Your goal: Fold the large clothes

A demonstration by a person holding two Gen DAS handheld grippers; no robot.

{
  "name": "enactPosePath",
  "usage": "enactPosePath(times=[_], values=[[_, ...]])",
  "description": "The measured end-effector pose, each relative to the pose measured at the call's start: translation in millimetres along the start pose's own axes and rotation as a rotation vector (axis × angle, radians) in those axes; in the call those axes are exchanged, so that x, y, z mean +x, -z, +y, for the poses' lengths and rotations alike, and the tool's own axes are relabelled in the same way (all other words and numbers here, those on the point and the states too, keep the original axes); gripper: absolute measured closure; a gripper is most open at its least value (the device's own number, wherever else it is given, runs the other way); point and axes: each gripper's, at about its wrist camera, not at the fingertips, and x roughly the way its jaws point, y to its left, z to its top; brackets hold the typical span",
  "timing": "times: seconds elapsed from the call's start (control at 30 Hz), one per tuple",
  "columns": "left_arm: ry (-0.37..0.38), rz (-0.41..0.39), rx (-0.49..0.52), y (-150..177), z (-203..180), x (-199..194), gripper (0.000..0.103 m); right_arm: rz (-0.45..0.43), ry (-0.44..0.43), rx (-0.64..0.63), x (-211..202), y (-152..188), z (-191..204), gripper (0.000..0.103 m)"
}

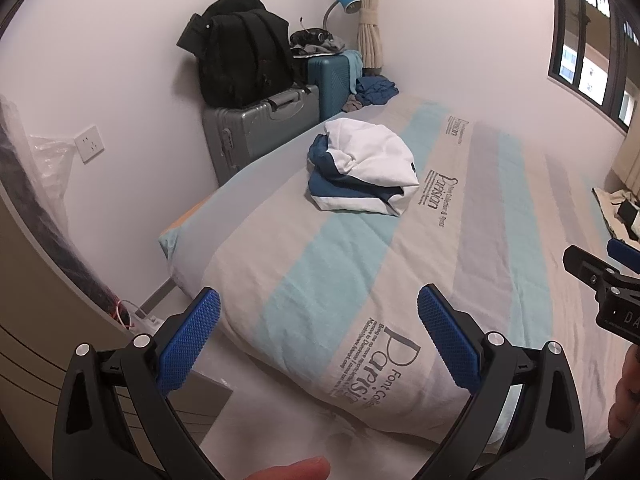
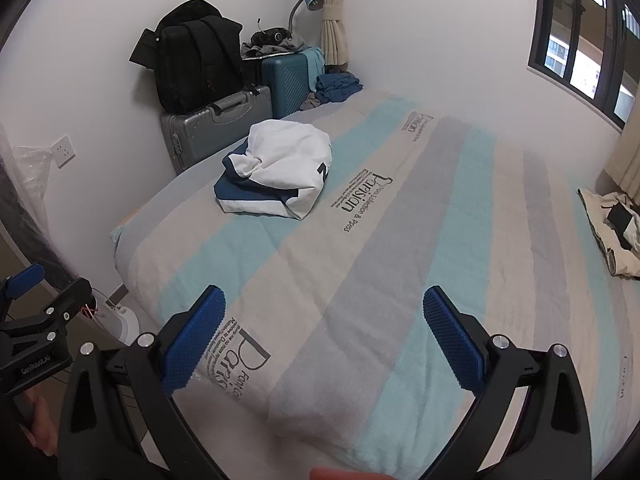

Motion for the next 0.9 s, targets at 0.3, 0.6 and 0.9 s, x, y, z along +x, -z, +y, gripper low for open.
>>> enactPosePath(times=[0.3,0.6,0.9], values=[[0.0,0.006,-0.007,1.8,-2.2,2.0,0.006,0.001,0.002,-0.003,1.5,2.7,0.8,0.008],[0.012,0.014,-0.027,3.6,-3.8,4.0,0.006,0.001,0.0,-0.005,1.8,3.2,0.1,0.008],[0.014,0.006,-0.032,8.0,-7.7,0.8,0.006,-0.005,-0.004,-0.003,1.4,3.0,-0.2,0.008]])
